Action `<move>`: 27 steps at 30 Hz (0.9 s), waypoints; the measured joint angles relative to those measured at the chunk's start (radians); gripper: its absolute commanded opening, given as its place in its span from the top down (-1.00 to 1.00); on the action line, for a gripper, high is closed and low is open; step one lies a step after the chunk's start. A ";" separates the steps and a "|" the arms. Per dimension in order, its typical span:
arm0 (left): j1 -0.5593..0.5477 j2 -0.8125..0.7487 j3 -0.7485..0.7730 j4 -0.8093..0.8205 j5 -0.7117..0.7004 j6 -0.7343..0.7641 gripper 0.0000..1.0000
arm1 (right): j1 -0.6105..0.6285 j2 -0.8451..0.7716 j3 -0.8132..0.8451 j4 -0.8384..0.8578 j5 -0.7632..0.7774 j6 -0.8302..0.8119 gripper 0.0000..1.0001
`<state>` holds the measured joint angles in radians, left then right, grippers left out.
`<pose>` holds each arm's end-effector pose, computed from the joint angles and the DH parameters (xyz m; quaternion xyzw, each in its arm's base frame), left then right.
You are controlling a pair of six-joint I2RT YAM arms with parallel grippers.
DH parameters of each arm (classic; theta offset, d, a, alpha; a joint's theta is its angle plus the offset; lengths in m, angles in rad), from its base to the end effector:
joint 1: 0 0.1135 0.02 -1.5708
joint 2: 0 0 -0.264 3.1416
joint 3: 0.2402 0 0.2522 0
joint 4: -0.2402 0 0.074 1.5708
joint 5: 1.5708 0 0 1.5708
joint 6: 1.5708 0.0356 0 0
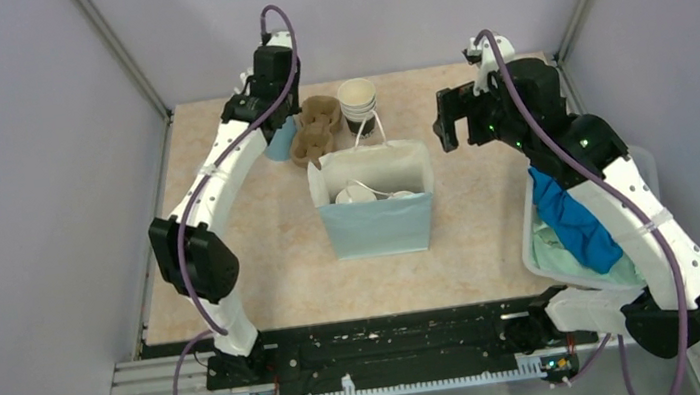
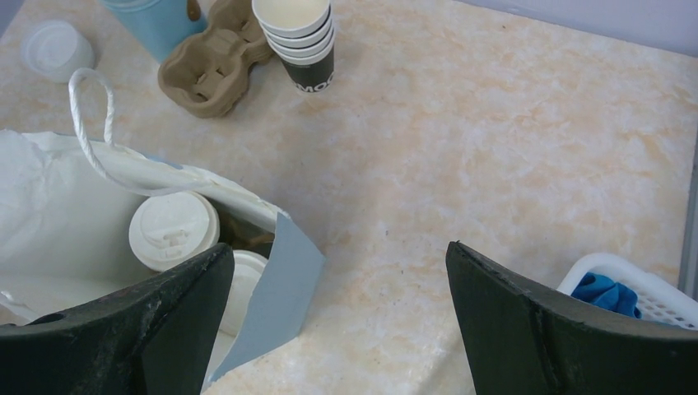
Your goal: Pack the takeout coffee
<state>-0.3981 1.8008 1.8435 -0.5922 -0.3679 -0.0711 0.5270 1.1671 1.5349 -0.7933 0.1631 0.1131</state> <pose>0.3864 -0.1486 0.3850 0.0514 0.8608 0.0435 0.5044 0.1954 0.1070 0.4553 -0.1289 0.8289 0.1049 0.5342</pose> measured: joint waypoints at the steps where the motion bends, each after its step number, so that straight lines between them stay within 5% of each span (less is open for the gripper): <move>1: 0.000 0.005 0.003 0.007 -0.002 0.009 0.54 | 0.000 0.000 -0.002 0.001 -0.001 -0.001 -0.97; 7: 0.000 0.051 0.041 0.017 -0.019 0.035 1.00 | 0.000 -0.011 -0.017 0.004 -0.001 -0.008 -0.97; 18: 0.000 0.037 0.154 -0.005 -0.083 0.081 1.00 | 0.000 -0.046 -0.032 0.002 -0.005 -0.009 -0.97; 27: 0.000 -0.200 0.174 -0.095 -0.050 0.013 1.00 | 0.000 -0.117 -0.042 0.003 -0.046 -0.005 -0.97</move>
<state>-0.3981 1.6005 2.0171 -0.6872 -0.4179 -0.0586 0.5270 1.0504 1.4929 -0.7902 0.1169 0.1078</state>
